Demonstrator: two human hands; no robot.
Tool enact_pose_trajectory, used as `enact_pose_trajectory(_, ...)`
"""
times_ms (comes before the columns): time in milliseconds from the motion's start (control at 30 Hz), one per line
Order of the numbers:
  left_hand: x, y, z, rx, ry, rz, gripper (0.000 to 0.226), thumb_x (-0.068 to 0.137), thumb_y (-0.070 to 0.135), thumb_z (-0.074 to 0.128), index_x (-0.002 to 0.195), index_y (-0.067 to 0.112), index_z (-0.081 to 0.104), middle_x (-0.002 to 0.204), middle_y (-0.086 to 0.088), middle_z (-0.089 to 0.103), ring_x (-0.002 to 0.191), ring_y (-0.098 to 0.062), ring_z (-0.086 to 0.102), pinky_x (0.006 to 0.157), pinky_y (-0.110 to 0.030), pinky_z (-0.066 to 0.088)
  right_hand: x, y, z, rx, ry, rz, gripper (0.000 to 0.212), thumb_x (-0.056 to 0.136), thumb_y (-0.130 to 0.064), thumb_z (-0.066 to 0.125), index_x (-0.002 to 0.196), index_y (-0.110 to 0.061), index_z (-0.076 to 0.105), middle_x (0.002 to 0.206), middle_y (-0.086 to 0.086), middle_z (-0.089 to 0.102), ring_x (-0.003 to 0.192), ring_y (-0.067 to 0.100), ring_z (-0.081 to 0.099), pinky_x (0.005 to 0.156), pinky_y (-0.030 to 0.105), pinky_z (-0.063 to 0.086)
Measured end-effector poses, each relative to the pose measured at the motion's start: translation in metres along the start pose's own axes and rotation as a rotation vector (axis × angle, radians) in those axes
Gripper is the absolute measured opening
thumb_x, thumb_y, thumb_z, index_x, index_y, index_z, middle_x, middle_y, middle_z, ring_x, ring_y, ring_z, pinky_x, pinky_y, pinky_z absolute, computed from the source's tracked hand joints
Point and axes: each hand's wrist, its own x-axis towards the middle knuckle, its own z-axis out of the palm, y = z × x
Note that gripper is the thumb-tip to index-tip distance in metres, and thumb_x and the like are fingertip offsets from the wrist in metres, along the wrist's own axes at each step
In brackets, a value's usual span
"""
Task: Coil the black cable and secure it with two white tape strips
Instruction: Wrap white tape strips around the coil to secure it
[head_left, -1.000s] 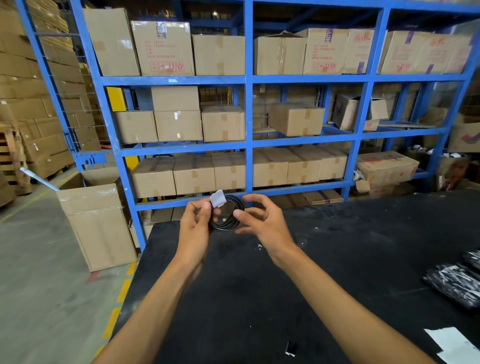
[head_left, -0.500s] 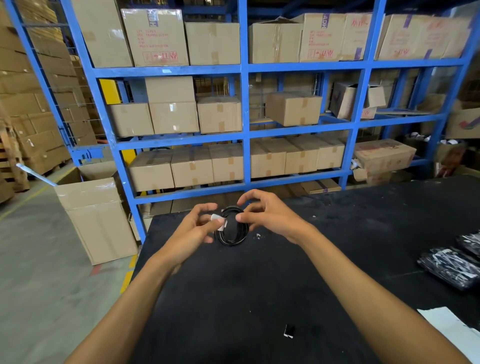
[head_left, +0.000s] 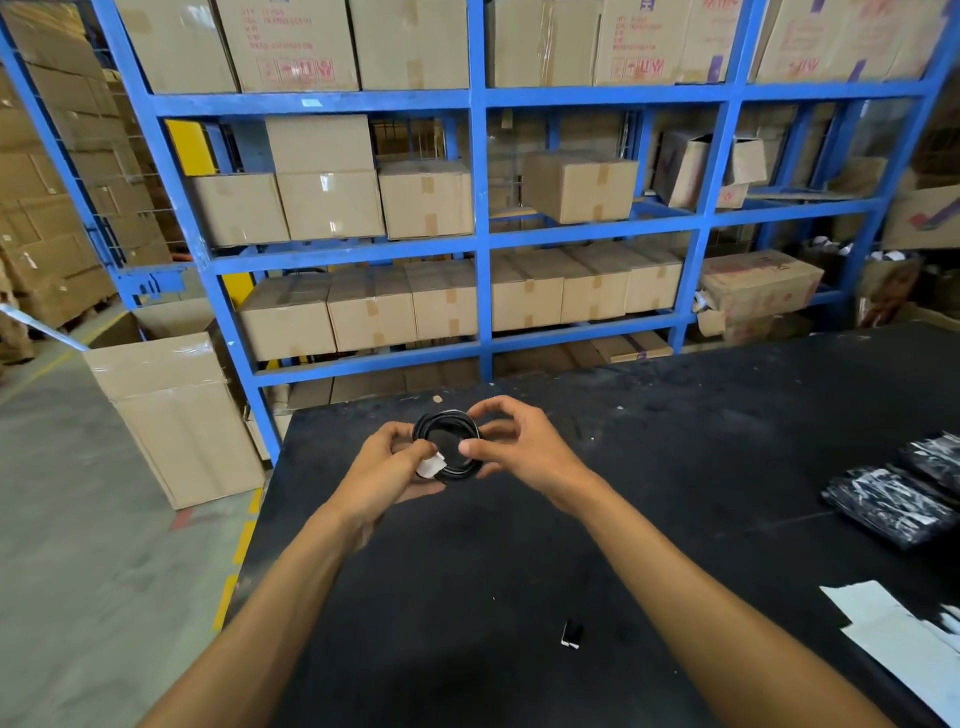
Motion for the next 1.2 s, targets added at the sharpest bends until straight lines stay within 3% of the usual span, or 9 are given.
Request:
enact_pose_trajectory(133, 0.010, -0.015, -0.003, 0.215, -0.097, -0.016, 0.021, 0.092, 0.019, 0.057, 0.113, 0.017, 0.058, 0.109, -0.002, 0.066, 0.102, -0.018, 0.066, 0.089, -0.038, 0.056, 0.004, 0.015, -0.001, -0.046, -0.045, 0.031, 0.036, 0.082, -0.010, 0.079, 0.113, -0.014, 0.061, 0.103, 0.012, 0.075, 0.090, 0.024, 0.075, 0.081, 0.045, 0.062)
enact_pose_trajectory(333, 0.032, -0.040, -0.001, 0.374, -0.231, 0.095, 0.019, 0.097, 0.008, 0.053, 0.115, 0.010, 0.058, 0.097, 0.000, 0.067, 0.085, -0.009, 0.063, 0.070, -0.014, 0.050, 0.016, 0.047, -0.011, -0.050, -0.138, 0.124, 0.031, 0.083, -0.008, 0.078, 0.106, -0.014, 0.058, 0.098, 0.012, 0.075, 0.080, 0.014, 0.072, 0.071, 0.034, 0.059)
enact_pose_trajectory(467, 0.050, -0.068, 0.002, 0.396, -0.182, 0.033, 0.016, 0.096, 0.004, 0.052, 0.102, 0.016, 0.061, 0.081, -0.002, 0.065, 0.072, -0.015, 0.058, 0.066, -0.029, 0.046, 0.016, 0.093, -0.021, 0.120, -0.045, 0.270, 0.015, 0.094, -0.020, 0.067, 0.103, -0.011, 0.060, 0.094, 0.012, 0.073, 0.074, 0.021, 0.068, 0.061, 0.031, 0.059)
enact_pose_trajectory(533, 0.058, -0.088, 0.005, 0.360, -0.181, -0.022, 0.015, 0.095, 0.005, 0.054, 0.102, 0.016, 0.062, 0.085, -0.006, 0.067, 0.075, -0.019, 0.060, 0.067, -0.030, 0.047, 0.010, 0.135, -0.025, 0.000, 0.020, 0.366, 0.006, 0.095, -0.016, 0.065, 0.096, -0.015, 0.060, 0.089, 0.009, 0.070, 0.070, 0.019, 0.062, 0.056, 0.029, 0.055)
enact_pose_trajectory(633, 0.064, -0.111, 0.010, 0.294, -0.179, -0.070, 0.015, 0.094, 0.007, 0.057, 0.107, 0.011, 0.063, 0.094, -0.009, 0.070, 0.078, -0.020, 0.064, 0.070, -0.029, 0.050, -0.008, 0.202, -0.034, -0.365, -0.010, 0.463, 0.015, 0.088, -0.008, 0.067, 0.092, -0.021, 0.062, 0.081, 0.004, 0.067, 0.076, 0.018, 0.063, 0.063, 0.028, 0.052)
enact_pose_trajectory(767, 0.070, -0.135, 0.021, 0.274, -0.229, -0.126, 0.017, 0.093, 0.006, 0.058, 0.110, 0.006, 0.063, 0.093, -0.010, 0.068, 0.077, -0.020, 0.065, 0.072, -0.029, 0.052, -0.037, 0.266, -0.038, -0.741, -0.146, 0.532, 0.047, 0.084, 0.001, 0.061, 0.124, -0.024, 0.061, 0.115, 0.007, 0.067, 0.114, 0.028, 0.061, 0.096, 0.035, 0.049)
enact_pose_trajectory(1000, 0.072, -0.167, 0.034, 0.270, -0.272, -0.223, 0.018, 0.093, 0.005, 0.057, 0.111, 0.002, 0.062, 0.090, -0.017, 0.067, 0.079, -0.022, 0.062, 0.077, -0.034, 0.051, -0.054, 0.310, -0.031, -1.068, -0.382, 0.468, 0.063, 0.082, 0.010, 0.055, 0.128, -0.032, 0.061, 0.127, 0.001, 0.055, 0.116, 0.031, 0.060, 0.092, 0.038, 0.050)
enact_pose_trajectory(1100, 0.070, -0.177, 0.036, 0.251, -0.279, -0.264, 0.017, 0.094, 0.005, 0.057, 0.110, 0.002, 0.062, 0.089, -0.017, 0.065, 0.079, -0.022, 0.061, 0.073, -0.030, 0.050, -0.052, 0.316, -0.025, -1.146, -0.416, 0.394, 0.055, 0.085, 0.005, 0.057, 0.129, -0.027, 0.062, 0.129, 0.001, 0.054, 0.116, 0.030, 0.060, 0.092, 0.038, 0.050)
enact_pose_trajectory(1200, 0.069, -0.186, 0.036, 0.223, -0.277, -0.295, 0.015, 0.094, 0.003, 0.056, 0.107, 0.005, 0.062, 0.091, -0.018, 0.064, 0.080, -0.023, 0.060, 0.074, -0.032, 0.050, -0.050, 0.322, -0.024, -1.232, -0.464, 0.289, 0.031, 0.094, -0.014, 0.056, 0.123, -0.020, 0.065, 0.126, 0.002, 0.056, 0.113, 0.030, 0.060, 0.088, 0.038, 0.051)
